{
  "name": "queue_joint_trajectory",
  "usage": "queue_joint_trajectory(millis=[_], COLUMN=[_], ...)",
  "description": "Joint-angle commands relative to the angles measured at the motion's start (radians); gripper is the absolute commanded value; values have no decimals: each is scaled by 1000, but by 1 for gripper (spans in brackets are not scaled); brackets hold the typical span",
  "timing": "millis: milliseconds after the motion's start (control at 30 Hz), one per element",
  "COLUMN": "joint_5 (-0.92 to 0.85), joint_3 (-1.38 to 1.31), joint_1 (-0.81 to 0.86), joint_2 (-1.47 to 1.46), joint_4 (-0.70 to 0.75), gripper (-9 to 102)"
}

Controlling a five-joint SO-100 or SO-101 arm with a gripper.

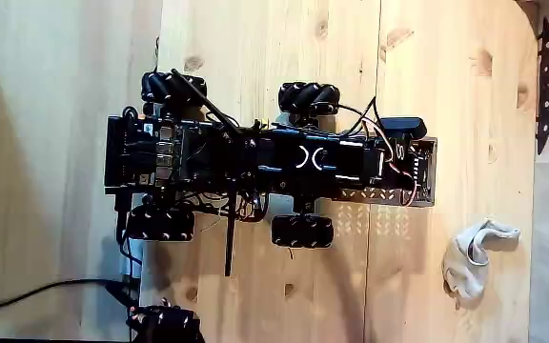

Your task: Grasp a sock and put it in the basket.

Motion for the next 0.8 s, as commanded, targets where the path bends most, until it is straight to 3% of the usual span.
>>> queue_joint_trajectory(millis=[0, 667, 767], joint_5=[0, 0, 52], joint_3=[28, 28, 28], joint_1=[-5, -2, -72], joint_2=[6, 6, 8], joint_4=[118, 118, 120], gripper=[1, 0, 0])
